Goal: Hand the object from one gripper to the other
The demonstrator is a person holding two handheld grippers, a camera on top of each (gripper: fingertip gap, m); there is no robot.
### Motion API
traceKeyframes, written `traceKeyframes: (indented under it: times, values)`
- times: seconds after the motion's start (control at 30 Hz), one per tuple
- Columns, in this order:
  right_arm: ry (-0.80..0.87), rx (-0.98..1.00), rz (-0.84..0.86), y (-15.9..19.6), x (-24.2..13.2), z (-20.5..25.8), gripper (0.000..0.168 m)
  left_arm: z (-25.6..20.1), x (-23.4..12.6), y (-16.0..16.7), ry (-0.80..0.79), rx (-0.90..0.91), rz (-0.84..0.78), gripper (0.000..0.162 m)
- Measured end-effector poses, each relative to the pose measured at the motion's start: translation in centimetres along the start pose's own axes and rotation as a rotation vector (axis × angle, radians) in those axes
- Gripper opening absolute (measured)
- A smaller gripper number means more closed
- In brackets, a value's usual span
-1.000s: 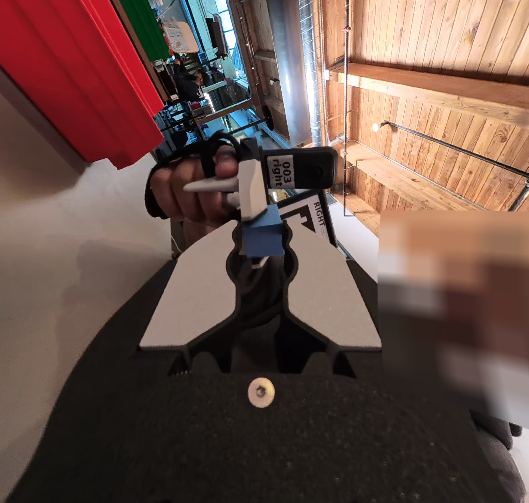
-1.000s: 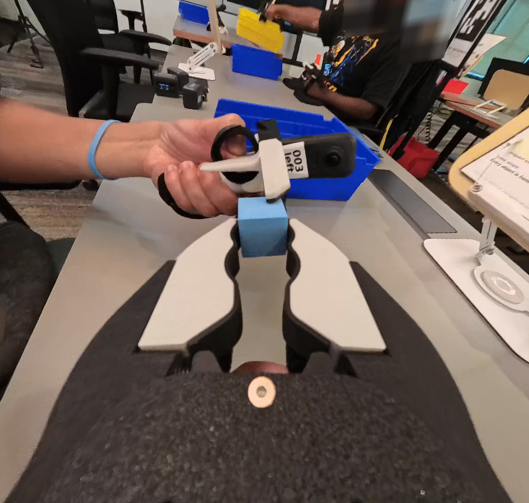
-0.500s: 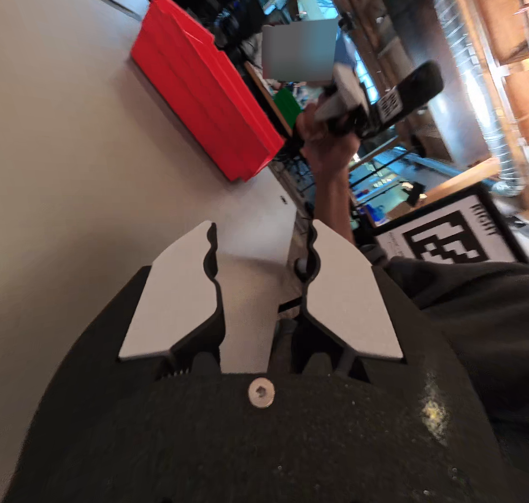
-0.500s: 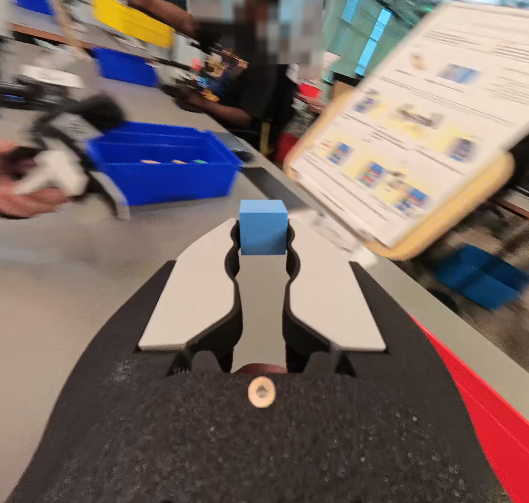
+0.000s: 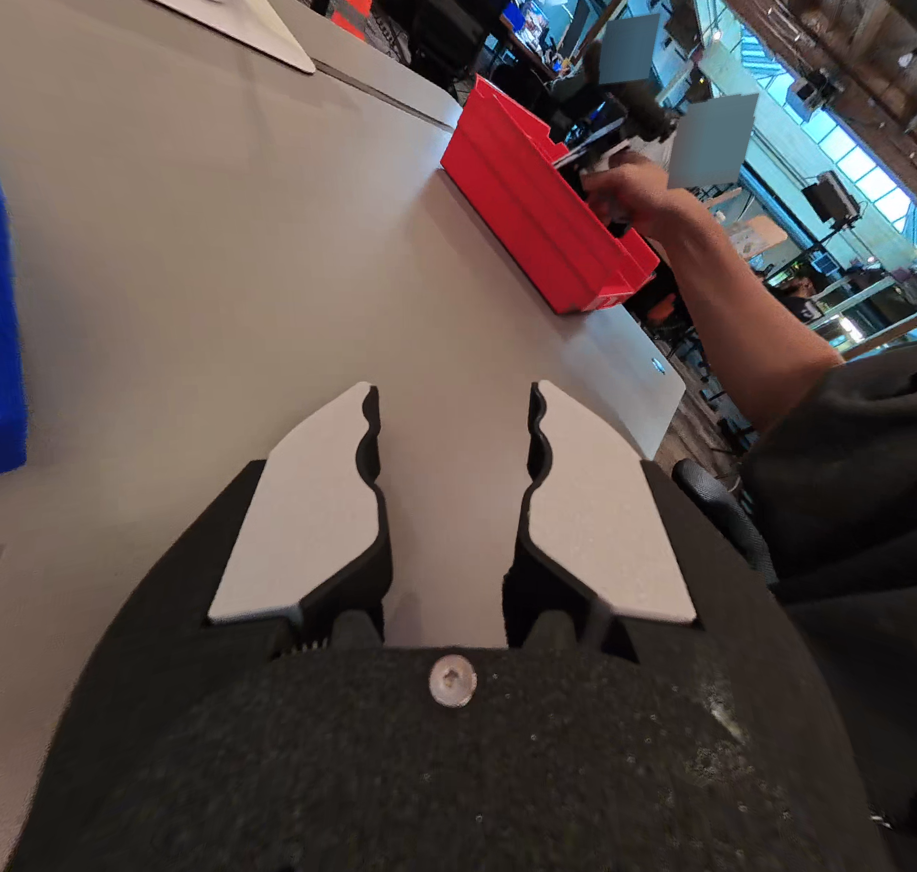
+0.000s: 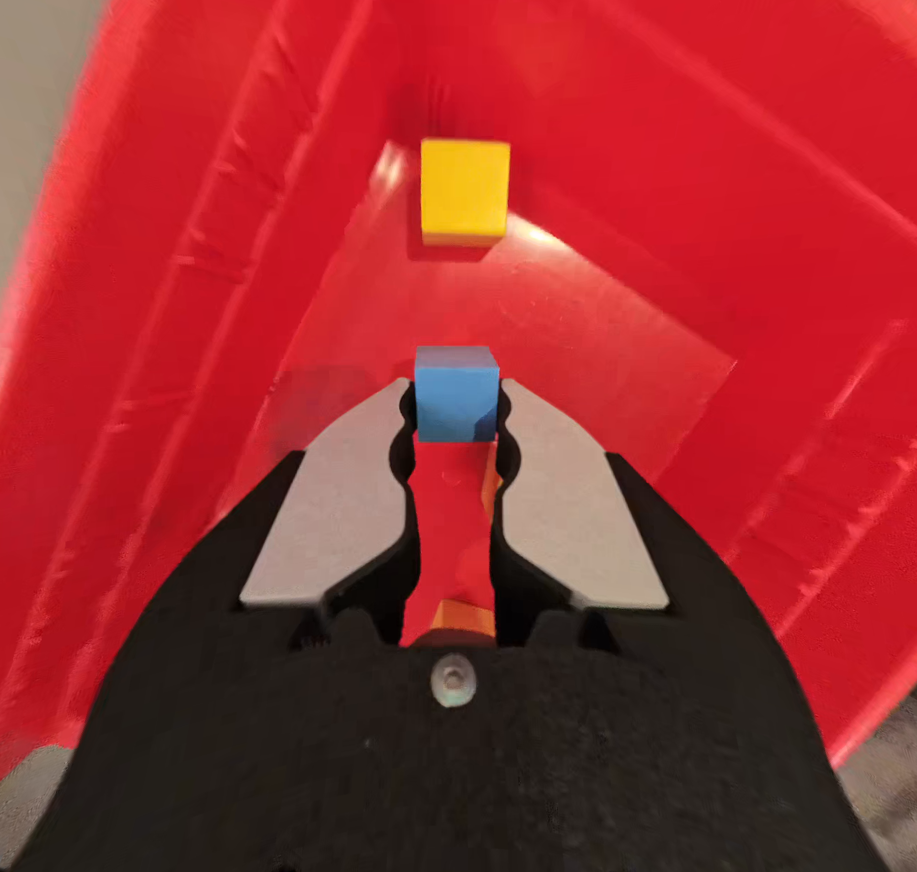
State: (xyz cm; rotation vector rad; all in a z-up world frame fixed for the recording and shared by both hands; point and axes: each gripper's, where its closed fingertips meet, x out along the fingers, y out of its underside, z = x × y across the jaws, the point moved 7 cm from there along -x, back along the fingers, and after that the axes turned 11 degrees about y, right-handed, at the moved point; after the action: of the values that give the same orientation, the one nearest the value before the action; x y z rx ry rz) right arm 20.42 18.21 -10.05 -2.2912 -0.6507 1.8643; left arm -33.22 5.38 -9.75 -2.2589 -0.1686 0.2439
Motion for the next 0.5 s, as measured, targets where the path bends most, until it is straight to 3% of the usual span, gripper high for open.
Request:
traceKeyframes:
  times: [0.27,0.43,0.5]
  values:
    - [0.042,-0.058,0.269,-0.2,3.2,-1.2,0.029,-0.6,0.2,0.8,0.017,0.012,0.061,0.056]
    - [-0.008,0.01,0.285,-0.4,3.5,-1.4,0.03,-1.2,1.1,1.4,-0.001,0.07,0.121,0.056]
    - [0.011,0.02,0.223,-0.8,2.2,-1.5,0.043,-1.3,1.1,1.6,-0.013,0.087,0.132,0.056]
